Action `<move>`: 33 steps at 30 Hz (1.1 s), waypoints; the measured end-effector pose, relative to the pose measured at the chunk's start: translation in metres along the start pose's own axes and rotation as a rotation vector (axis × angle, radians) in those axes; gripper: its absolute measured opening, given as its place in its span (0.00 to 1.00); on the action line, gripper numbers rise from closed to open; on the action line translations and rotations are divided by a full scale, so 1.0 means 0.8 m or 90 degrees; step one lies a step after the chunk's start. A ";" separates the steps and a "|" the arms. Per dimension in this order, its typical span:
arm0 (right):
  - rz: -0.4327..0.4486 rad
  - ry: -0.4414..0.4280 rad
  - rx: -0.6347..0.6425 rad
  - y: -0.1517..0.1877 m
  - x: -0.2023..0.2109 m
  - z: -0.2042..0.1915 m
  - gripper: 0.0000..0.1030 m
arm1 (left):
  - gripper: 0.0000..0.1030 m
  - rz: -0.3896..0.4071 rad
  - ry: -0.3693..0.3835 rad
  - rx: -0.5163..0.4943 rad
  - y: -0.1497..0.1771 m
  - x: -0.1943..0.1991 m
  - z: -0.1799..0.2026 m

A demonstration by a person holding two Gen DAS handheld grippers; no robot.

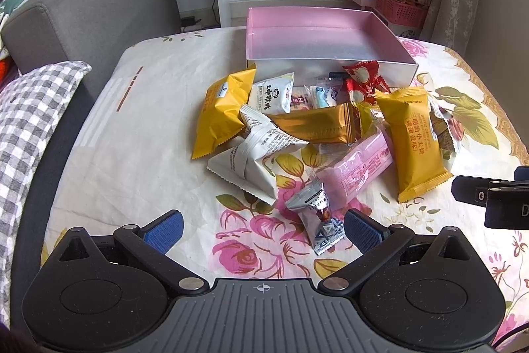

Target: Organize snacks

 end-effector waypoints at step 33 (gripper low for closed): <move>-0.012 -0.007 -0.007 0.001 -0.002 0.000 0.93 | 1.00 -0.002 0.001 0.000 0.000 0.001 0.000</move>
Point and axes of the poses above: each gripper's, at about its wrist camera, not at the fingertips, and x roughly against the way its jaws point, z to its right, y to its underside, the point moved 8 cm from there along -x, roughly the way its jaws point, and after that the axes turned 12 degrees about y, right-handed, at the moved point
